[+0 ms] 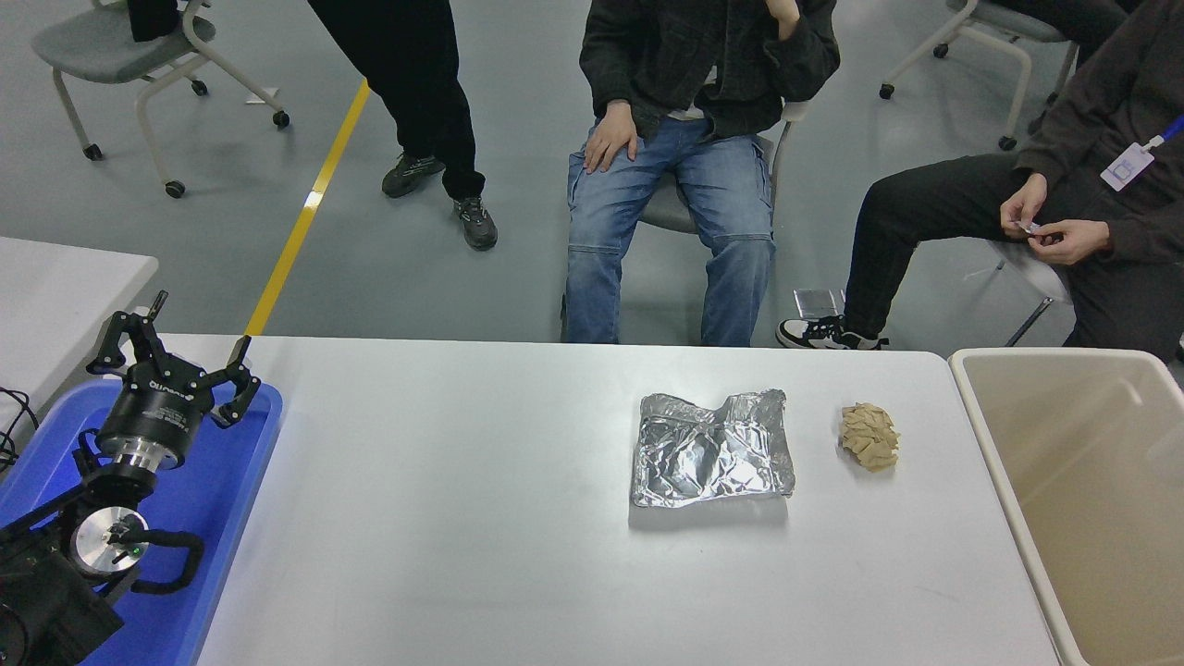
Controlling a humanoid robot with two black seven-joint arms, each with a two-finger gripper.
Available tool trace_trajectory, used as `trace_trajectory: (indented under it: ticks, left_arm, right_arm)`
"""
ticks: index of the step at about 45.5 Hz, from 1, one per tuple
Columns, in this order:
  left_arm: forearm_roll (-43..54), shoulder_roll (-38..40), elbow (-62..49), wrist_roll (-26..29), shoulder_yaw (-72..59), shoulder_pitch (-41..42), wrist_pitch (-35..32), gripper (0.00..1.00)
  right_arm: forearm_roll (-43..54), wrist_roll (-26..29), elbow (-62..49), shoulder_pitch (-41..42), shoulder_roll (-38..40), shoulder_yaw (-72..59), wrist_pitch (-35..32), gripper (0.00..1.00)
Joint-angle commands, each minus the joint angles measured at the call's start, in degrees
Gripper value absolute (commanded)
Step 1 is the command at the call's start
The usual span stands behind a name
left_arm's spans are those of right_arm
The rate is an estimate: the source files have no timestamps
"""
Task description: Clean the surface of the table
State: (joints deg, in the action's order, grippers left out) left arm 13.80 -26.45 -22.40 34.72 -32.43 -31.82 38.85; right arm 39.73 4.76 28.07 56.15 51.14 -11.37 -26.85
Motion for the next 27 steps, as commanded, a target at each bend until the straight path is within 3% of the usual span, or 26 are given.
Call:
trace_trajectory:
  ticks: [1, 13, 27]
  left_arm:
    - [0.0, 0.0, 0.08, 0.0, 0.0, 0.0, 0.0, 1.0]
    - [0.0, 0.0, -0.01, 0.0, 0.0, 0.0, 0.0, 1.0]
    - [0.0, 0.0, -0.01, 0.0, 0.0, 0.0, 0.0, 1.0]
  right_arm:
    - [-1.76, -2.48, -13.38, -6.04, -8.86, -0.06, 0.13, 0.0]
    - [-2.46, -2.48, -28.24, -10.88, -20.81, -1.11, 4.87, 0.0]
    - [-2.38, -1.86, -28.86, -12.64, -26.0, -4.1, 13.13, 0.0]
